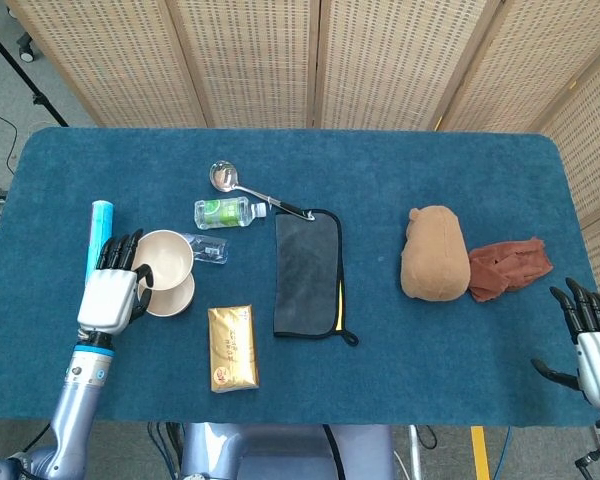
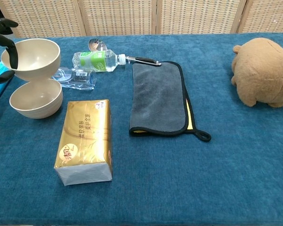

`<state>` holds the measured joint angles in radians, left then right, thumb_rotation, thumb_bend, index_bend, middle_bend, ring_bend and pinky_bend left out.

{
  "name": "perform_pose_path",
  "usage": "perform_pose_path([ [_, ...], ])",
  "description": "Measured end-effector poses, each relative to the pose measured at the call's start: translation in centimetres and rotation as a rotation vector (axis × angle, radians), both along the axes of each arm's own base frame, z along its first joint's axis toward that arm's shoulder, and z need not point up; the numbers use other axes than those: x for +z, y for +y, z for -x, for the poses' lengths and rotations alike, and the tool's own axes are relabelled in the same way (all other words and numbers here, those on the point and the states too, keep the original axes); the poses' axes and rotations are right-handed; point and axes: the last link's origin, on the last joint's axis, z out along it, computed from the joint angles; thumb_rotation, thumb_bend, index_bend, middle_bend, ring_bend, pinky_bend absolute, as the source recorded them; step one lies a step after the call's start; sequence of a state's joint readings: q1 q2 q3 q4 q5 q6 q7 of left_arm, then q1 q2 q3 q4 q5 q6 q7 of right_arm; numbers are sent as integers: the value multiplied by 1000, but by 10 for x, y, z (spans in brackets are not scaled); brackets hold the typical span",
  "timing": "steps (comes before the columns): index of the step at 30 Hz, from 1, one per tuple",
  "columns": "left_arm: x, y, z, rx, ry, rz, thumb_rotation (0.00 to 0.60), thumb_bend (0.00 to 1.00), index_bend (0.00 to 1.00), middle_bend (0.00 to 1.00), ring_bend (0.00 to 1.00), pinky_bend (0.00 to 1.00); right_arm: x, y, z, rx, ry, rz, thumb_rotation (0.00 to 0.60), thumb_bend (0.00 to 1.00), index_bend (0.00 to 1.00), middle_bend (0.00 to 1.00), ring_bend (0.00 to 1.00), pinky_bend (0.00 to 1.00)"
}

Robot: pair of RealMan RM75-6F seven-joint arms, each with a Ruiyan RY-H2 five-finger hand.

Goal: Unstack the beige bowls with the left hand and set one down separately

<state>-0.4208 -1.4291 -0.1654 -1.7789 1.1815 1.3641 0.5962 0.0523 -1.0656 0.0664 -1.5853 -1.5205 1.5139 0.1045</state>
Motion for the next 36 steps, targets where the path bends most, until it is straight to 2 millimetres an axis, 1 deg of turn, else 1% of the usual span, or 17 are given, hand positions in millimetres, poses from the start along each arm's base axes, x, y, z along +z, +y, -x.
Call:
perform_pose_path([
  [8, 9, -4, 1, 1, 4, -12, 600, 422, 713, 11, 0, 0, -1, 1, -2, 6, 2, -4, 600, 105, 82, 0, 0, 51],
  [19, 17, -2, 15, 27, 16, -34, 600, 422, 724, 11, 0, 0, -2, 2, -3, 8, 6, -10, 600, 105, 82, 0, 0, 51],
  [24, 17, 7, 20, 38, 19, -44, 600, 422, 737, 11, 1, 0, -3, 1, -2, 5, 7, -10, 600, 105, 82, 0, 0, 51],
  [36, 24, 34, 23, 43, 18, -90, 600, 424, 754, 11, 1, 0, -6, -2, 1, -13, 16, -23, 600, 105, 82, 0, 0, 51],
])
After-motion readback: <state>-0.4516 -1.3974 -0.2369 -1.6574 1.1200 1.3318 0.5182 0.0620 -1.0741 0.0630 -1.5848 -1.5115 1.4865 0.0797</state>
